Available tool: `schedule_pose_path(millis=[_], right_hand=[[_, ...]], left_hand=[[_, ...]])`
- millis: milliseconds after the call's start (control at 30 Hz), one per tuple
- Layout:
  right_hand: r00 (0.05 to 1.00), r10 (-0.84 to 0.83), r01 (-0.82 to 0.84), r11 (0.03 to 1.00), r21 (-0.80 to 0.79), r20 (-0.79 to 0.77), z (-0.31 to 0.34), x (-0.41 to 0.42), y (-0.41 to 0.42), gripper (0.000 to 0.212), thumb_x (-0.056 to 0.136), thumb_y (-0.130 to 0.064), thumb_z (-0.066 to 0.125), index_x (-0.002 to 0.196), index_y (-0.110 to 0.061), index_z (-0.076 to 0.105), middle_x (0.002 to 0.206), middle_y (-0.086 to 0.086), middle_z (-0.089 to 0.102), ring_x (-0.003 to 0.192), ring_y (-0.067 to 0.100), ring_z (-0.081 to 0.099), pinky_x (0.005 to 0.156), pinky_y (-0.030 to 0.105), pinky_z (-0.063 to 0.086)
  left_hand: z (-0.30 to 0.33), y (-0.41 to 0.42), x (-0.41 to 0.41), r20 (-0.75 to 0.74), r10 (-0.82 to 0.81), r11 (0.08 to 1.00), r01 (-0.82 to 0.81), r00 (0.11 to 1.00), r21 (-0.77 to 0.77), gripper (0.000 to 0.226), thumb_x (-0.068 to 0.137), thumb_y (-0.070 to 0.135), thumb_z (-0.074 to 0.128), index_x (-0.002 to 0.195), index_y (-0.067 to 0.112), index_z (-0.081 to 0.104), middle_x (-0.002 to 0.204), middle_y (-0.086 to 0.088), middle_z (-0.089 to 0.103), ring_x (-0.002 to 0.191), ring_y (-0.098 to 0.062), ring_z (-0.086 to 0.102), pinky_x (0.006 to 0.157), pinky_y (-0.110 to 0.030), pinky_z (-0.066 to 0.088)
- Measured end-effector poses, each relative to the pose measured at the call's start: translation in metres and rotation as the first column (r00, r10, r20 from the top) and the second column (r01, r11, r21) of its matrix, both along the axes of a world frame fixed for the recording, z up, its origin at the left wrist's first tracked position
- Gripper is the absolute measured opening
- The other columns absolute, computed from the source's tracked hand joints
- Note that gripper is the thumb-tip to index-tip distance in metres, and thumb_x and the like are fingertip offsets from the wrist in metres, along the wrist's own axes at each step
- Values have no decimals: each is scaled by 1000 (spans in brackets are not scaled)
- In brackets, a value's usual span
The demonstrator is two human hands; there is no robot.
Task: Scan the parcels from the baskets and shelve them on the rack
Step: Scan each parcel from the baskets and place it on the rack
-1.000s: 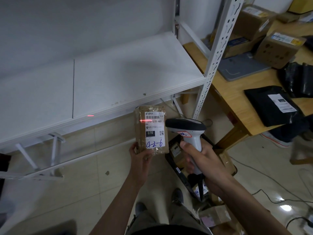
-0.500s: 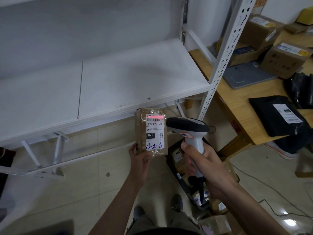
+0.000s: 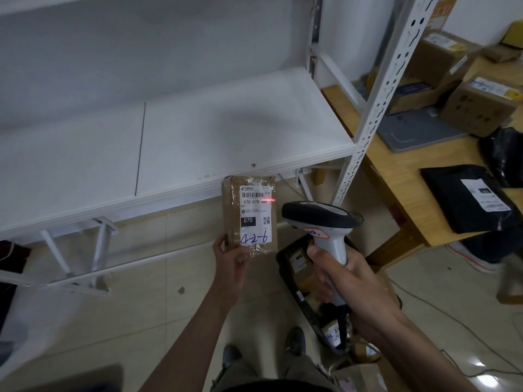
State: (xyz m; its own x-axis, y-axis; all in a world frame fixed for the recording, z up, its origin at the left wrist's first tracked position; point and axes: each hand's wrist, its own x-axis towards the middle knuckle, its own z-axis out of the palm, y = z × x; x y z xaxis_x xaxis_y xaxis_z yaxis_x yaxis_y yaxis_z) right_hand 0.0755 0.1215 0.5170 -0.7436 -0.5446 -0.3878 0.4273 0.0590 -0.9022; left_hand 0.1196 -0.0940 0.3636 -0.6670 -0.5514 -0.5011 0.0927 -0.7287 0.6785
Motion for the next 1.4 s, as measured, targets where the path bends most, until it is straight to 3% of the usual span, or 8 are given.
schedule_pose_path(millis=[133,367,567,733,967,1300,1400], right_hand=[[1000,7,-7,1000,-6,-24,0,-2,-8,23,102,-19,58,84,-8,48,57,2,45,47,15,40,48,29,36],[995,48,-47,999,5,-91,-3,2,-21,22,102,-20,60,83,-13,51,57,0,46,47,15,42,47,29,38],[993,57,-58,998,-5,-107,-5,8,-20,21,102,-18,59,84,-10,51,57,3,45,47,16,41,46,28,37],[985,84,-86,996,-5,-153,-4,12,-19,25,102,-16,59,80,-10,48,54,3,45,46,16,41,46,29,38],[973,123,-123,992,14,-194,-12,12,-25,9,101,-14,61,94,-14,54,60,5,47,46,15,43,45,28,41],[944,270,-232,951,204,-188,-54,11,-71,5,99,-10,60,102,-15,60,60,5,51,45,14,45,43,27,41],[924,331,-272,920,284,-189,-66,13,-93,9,99,-9,59,104,-17,61,57,3,53,44,14,46,44,28,41]], left_hand=[[4,0,6,-26,-19,1000,19,999,17,78,66,-14,65,131,23,39,123,-23,66,103,-31,72,75,-33,60],[14,-1,15,-70,-55,998,57,996,20,83,62,-18,62,133,18,40,118,-20,69,106,-36,68,90,-43,55],[17,-2,19,-43,-42,999,43,998,20,73,76,-23,48,136,18,39,116,-22,68,110,-39,63,101,-49,48],[20,-4,21,-53,-19,999,21,998,29,74,68,-20,53,130,18,41,118,-25,63,109,-40,62,93,-45,50],[18,-17,34,-45,34,999,-33,998,40,73,70,-20,56,131,18,42,116,-22,69,106,-37,67,102,-48,48],[33,-72,84,-57,154,988,-156,986,-22,65,65,-6,66,121,22,48,118,-16,72,101,-28,73,94,-43,52],[37,-95,106,-58,194,980,-195,979,-26,64,67,-2,68,122,21,47,120,-16,71,108,-30,70,98,-46,52]])
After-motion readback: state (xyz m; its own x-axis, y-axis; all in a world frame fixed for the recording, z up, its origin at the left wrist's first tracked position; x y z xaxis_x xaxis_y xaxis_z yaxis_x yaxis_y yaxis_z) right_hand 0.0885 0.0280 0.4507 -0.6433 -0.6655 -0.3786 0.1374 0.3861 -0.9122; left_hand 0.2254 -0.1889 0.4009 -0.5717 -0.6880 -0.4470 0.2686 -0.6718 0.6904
